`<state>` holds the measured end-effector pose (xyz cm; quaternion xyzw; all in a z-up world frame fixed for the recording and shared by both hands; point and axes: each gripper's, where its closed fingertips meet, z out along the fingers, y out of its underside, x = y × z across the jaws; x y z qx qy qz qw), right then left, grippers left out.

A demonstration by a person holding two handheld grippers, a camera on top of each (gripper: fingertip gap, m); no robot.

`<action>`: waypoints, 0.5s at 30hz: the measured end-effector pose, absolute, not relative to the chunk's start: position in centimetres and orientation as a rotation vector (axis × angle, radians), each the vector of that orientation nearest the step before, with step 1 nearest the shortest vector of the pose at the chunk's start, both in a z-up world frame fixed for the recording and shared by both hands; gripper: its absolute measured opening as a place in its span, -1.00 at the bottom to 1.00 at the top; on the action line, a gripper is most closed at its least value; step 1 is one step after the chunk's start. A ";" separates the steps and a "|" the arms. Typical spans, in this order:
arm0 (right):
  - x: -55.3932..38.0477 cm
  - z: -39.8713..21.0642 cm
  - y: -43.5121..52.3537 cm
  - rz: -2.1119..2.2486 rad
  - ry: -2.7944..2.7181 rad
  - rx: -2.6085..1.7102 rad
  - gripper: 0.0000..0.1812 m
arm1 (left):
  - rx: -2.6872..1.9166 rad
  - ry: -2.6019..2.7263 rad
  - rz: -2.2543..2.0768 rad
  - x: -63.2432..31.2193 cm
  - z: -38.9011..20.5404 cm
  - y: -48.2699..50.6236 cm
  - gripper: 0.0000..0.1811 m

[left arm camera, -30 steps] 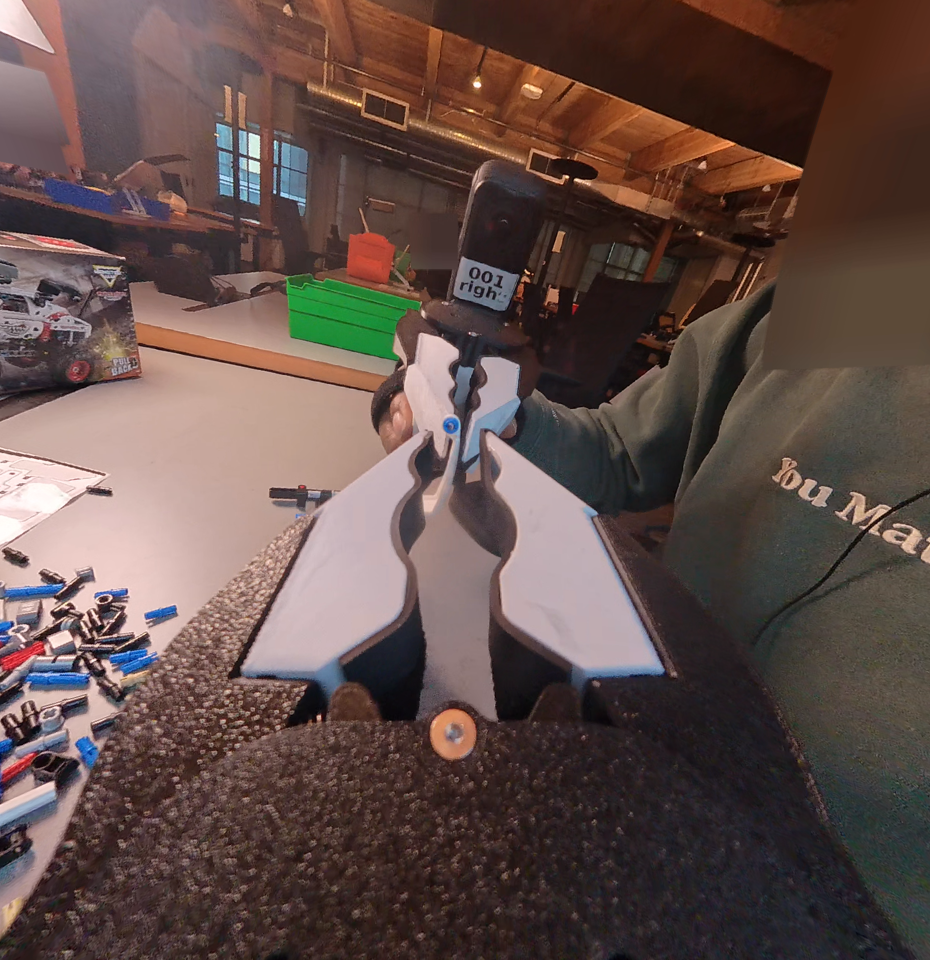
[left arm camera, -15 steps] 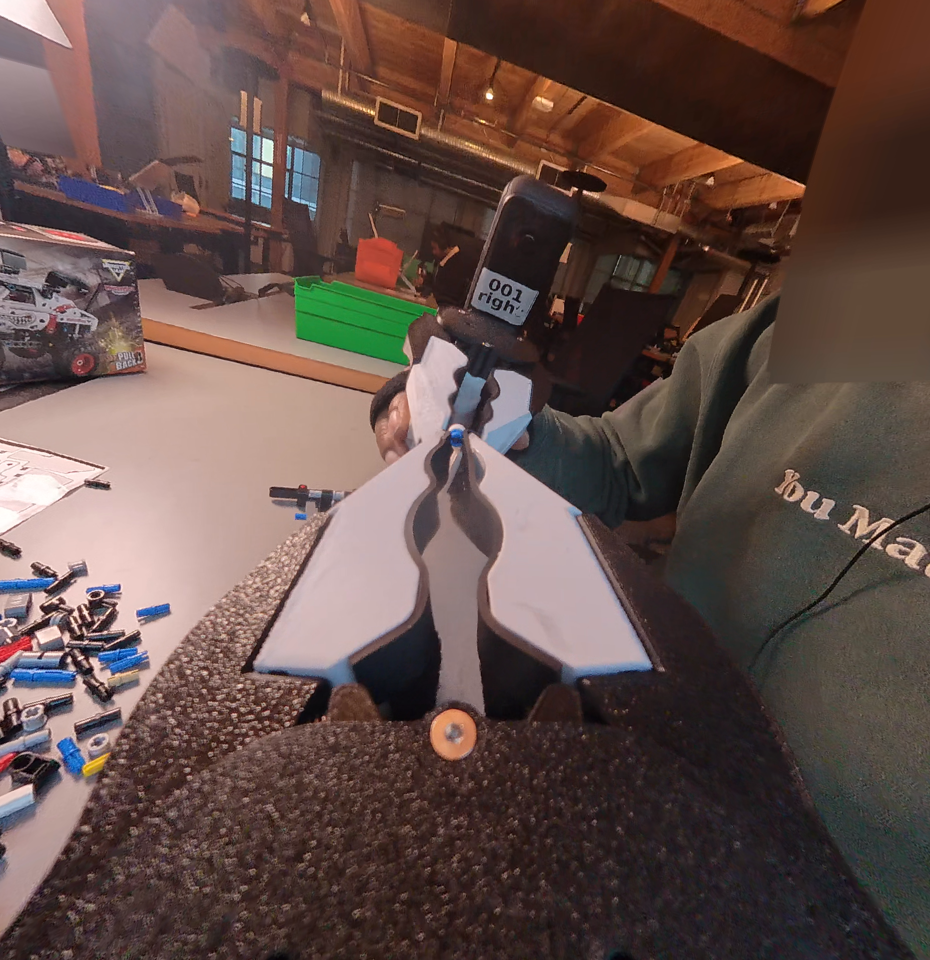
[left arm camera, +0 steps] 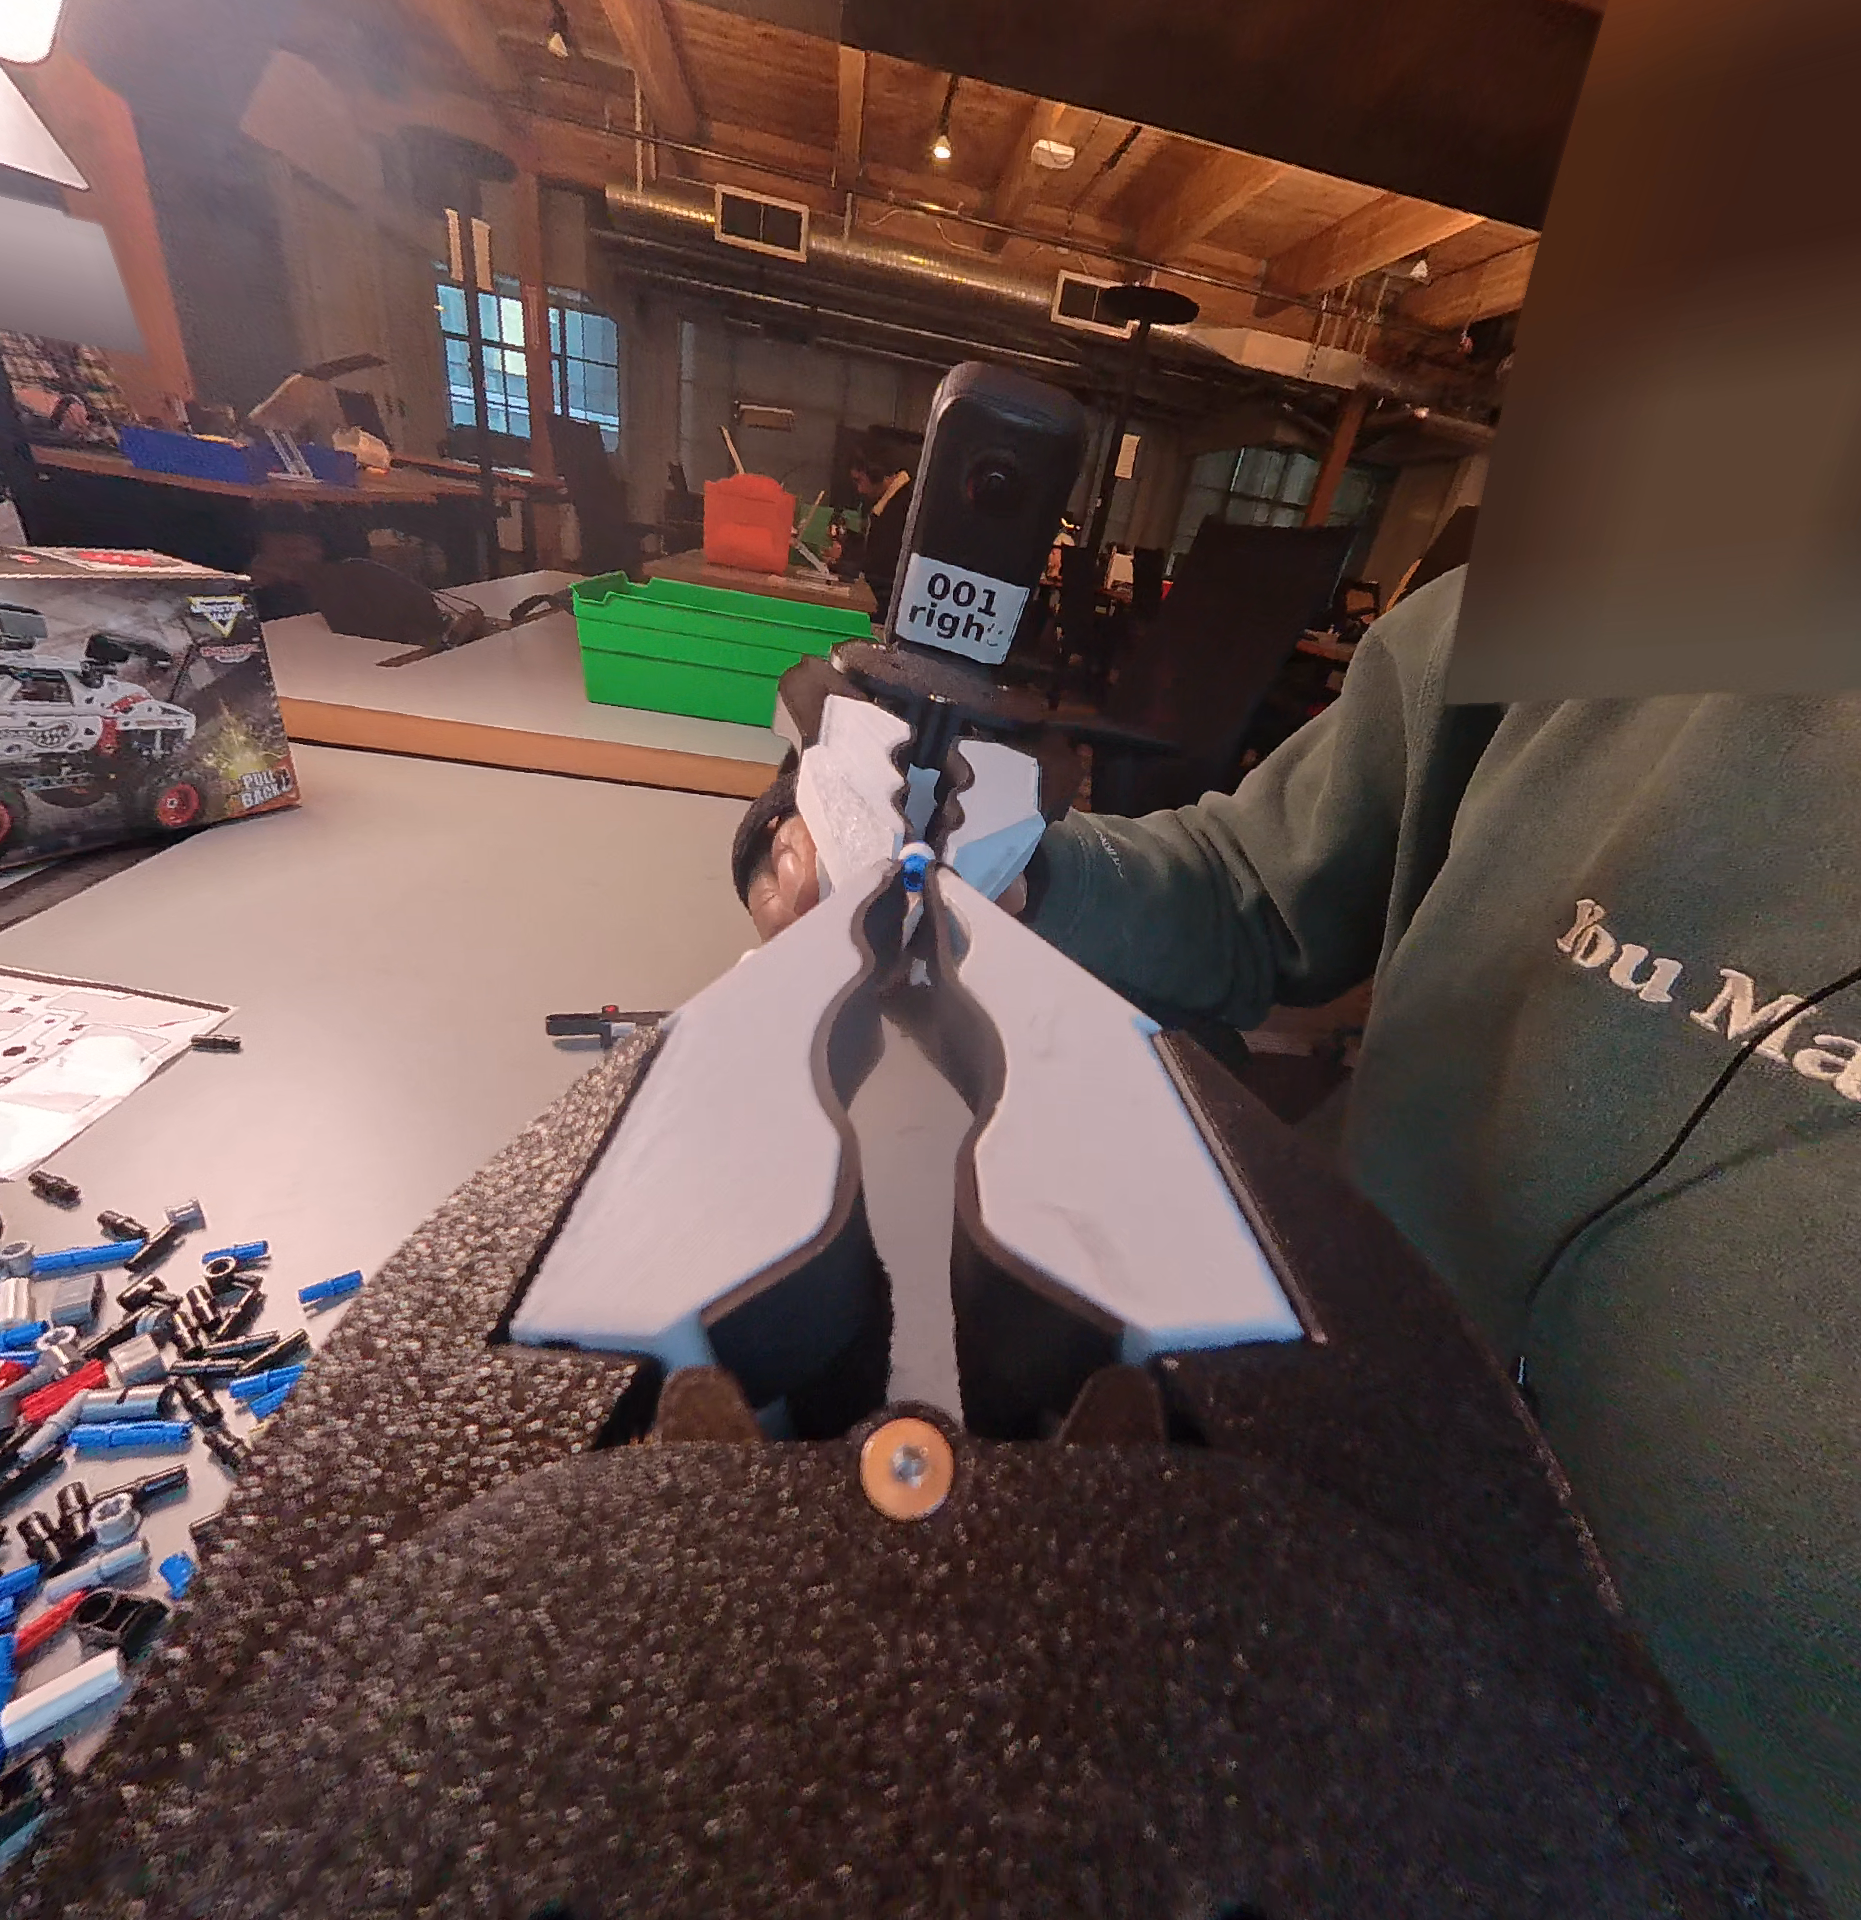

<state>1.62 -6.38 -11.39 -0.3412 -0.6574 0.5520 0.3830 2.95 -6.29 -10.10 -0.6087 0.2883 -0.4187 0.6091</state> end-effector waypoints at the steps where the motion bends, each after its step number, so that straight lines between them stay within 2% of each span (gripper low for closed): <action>1: 1.7 -11.4 -6.5 1.403 -1.684 -0.861 -0.98 | -1.406 0.671 -0.962 3.0 -10.1 -6.4 -0.97; 8: 2.8 -10.8 -6.5 1.418 -1.709 -0.810 -0.99 | -1.399 0.682 -0.971 3.4 -9.7 -6.6 -0.98; 11: 4.1 -10.7 -2.8 1.359 -1.632 -0.880 -1.00 | -1.220 0.501 -1.017 -1.7 -5.3 -7.5 -1.00; 15: 4.4 -10.7 -1.7 1.401 -1.574 -0.917 -0.99 | -1.331 0.467 -0.830 -4.6 -6.4 -6.5 -0.98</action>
